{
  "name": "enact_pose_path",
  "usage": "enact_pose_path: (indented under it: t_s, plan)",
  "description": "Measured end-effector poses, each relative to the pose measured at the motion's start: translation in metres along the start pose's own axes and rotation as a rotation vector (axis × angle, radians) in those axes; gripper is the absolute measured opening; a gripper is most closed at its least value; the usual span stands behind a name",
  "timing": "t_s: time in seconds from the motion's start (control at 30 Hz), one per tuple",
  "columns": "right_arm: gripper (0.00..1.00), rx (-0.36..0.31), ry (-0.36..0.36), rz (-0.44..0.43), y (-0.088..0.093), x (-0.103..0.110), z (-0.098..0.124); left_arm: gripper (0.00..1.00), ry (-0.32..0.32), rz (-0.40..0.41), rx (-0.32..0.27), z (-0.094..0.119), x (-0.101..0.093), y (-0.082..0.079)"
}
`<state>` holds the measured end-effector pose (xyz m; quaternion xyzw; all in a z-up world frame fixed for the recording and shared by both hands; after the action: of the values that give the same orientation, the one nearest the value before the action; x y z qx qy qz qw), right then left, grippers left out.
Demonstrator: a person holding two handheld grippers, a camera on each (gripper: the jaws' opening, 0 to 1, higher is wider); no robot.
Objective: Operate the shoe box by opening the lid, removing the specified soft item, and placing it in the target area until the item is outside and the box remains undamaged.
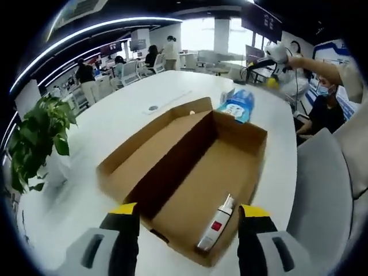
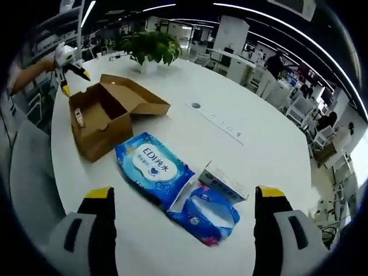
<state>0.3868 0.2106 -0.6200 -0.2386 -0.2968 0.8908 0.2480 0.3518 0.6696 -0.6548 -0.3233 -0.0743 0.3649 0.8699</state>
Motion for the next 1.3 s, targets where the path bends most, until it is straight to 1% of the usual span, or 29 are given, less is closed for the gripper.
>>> enact_pose_path:
  t_s: [0.07,0.2,0.3,0.47,0.53,0.63,0.73,0.93,1.1,1.17,1.3]
  plan:
    - [0.96,-0.018,0.004,-0.019,0.001,0.006,0.003,0.69,0.012,-0.011,0.019,-0.004,0.001,-0.002]
    - [0.96,-0.069,0.008,-0.06,0.002,0.018,0.008,0.67,0.06,-0.019,0.053,-0.015,-0.001,-0.003]
    - [0.96,-0.101,0.011,-0.079,0.001,0.028,0.013,0.64,0.07,-0.067,0.098,-0.023,0.0,0.0]
    - [0.96,-0.136,0.014,-0.096,-0.001,0.042,0.021,0.6,0.089,-0.089,0.147,-0.037,0.002,0.003]
    - [0.96,-0.156,0.018,-0.104,-0.004,0.048,0.025,0.6,0.092,-0.102,0.166,-0.041,0.001,0.003]
    - [0.96,-0.17,0.015,-0.107,-0.008,0.058,0.031,0.59,0.109,-0.12,0.19,-0.045,-0.001,0.003]
    - [0.96,-0.205,0.017,-0.112,-0.016,0.067,0.037,0.59,0.116,-0.145,0.218,-0.048,-0.002,0.006]
    - [0.96,-0.231,0.022,-0.121,-0.024,0.083,0.046,0.59,0.132,-0.174,0.264,-0.052,-0.003,0.012]
    - [0.96,-0.252,0.012,-0.123,-0.029,0.1,0.052,0.59,0.14,-0.215,0.317,-0.056,-0.002,0.019]
    - [0.96,-0.256,0.011,-0.123,-0.029,0.106,0.055,0.59,0.15,-0.224,0.33,-0.058,-0.003,0.021]
    - [0.96,-0.261,0.012,-0.134,-0.025,0.113,0.06,0.59,0.171,-0.259,0.365,-0.063,-0.004,0.025]
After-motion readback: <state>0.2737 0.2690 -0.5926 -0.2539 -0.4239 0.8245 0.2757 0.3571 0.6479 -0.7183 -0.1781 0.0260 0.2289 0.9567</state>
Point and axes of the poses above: the point that each gripper's makers call its tool centre point, and the gripper's own axes: z roughly backward along the fingers, x roughly to its left, y roughly out of its underside, the point moved 2 cm from there along z, roughly backward along the fingers, and after that the axes turned 11 degrees about z, right-handed, at the moved point
